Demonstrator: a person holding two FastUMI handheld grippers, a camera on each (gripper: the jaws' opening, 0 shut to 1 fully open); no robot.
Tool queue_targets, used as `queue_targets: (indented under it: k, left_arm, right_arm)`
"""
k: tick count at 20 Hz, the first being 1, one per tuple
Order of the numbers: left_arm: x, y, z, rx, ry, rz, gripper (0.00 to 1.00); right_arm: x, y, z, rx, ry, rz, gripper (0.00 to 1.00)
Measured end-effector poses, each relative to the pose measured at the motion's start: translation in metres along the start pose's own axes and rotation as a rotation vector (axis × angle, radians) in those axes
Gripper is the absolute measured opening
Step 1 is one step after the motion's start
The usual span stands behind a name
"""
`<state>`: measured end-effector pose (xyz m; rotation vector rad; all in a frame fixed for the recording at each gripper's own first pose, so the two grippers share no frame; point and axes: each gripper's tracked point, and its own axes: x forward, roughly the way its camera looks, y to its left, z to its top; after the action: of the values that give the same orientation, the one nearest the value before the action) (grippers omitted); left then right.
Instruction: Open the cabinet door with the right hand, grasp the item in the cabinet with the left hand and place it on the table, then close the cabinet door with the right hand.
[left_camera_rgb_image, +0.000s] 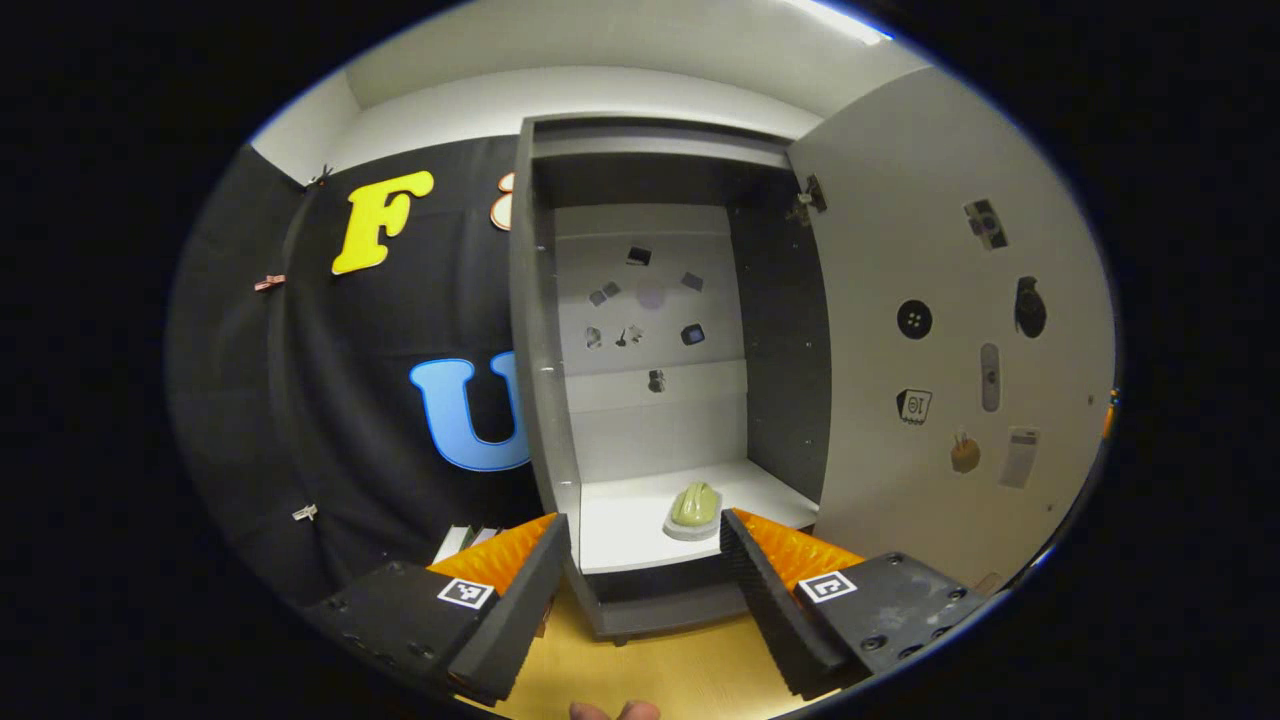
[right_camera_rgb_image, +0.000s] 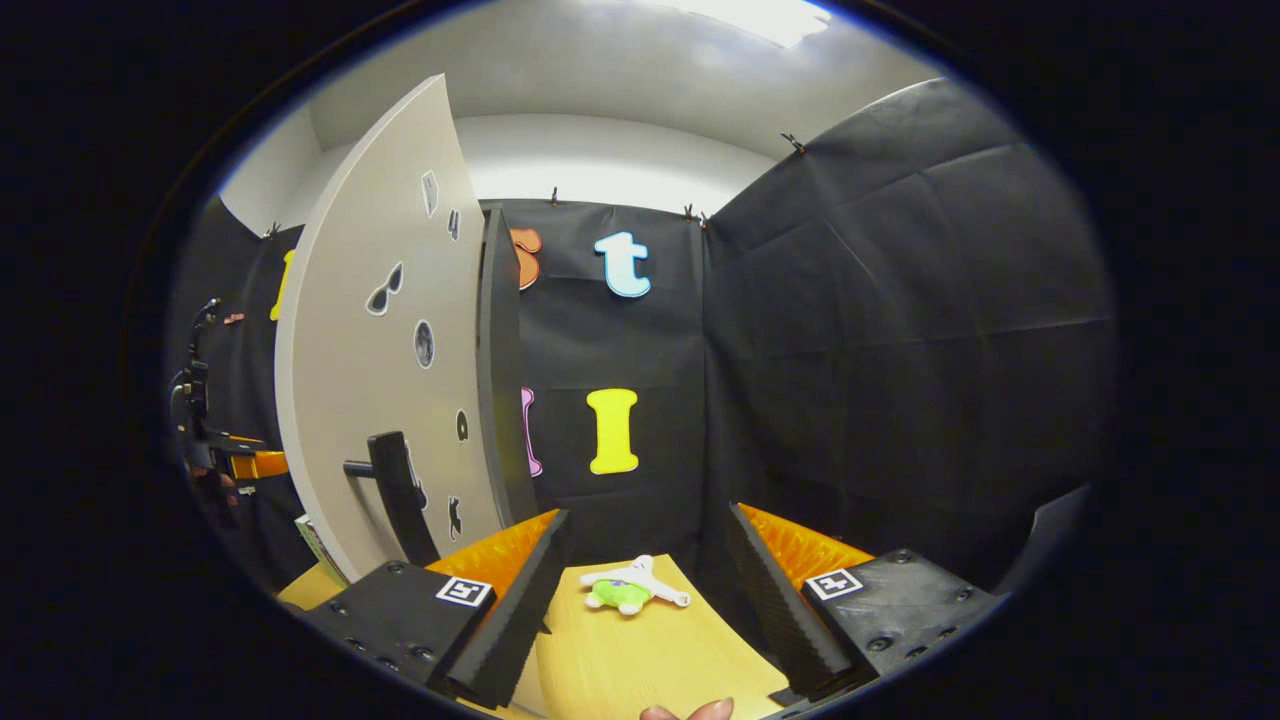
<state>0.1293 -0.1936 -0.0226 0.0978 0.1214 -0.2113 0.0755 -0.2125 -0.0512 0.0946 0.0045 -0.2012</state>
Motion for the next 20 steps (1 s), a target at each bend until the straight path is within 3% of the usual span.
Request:
queue_targets:
  k: [1, 7, 12, 20]
  left_arm:
    - [0.014, -0.003, -0.003, 0.007, 0.014, -0.007, 0.94]
    - [0.103, -0.041, -0.021, 0.029, 0.125, -0.122, 0.91]
    - [0.172, -0.066, -0.048, -0.051, 0.243, -0.201, 0.91]
    - [0.253, -0.061, -0.085, -0.041, 0.357, -0.204, 0.9]
  right_arm:
    - [0.002, 0.001, 0.0, -0.013, -0.012, 0.015, 0.98]
    - [0.015, -0.014, -0.014, -0.021, 0.007, 0.047, 0.98]
    - [0.019, -0.028, -0.022, -0.024, 0.032, 0.041, 0.98]
    - [0.015, -0.06, -0.022, -0.051, 0.039, -0.025, 0.98]
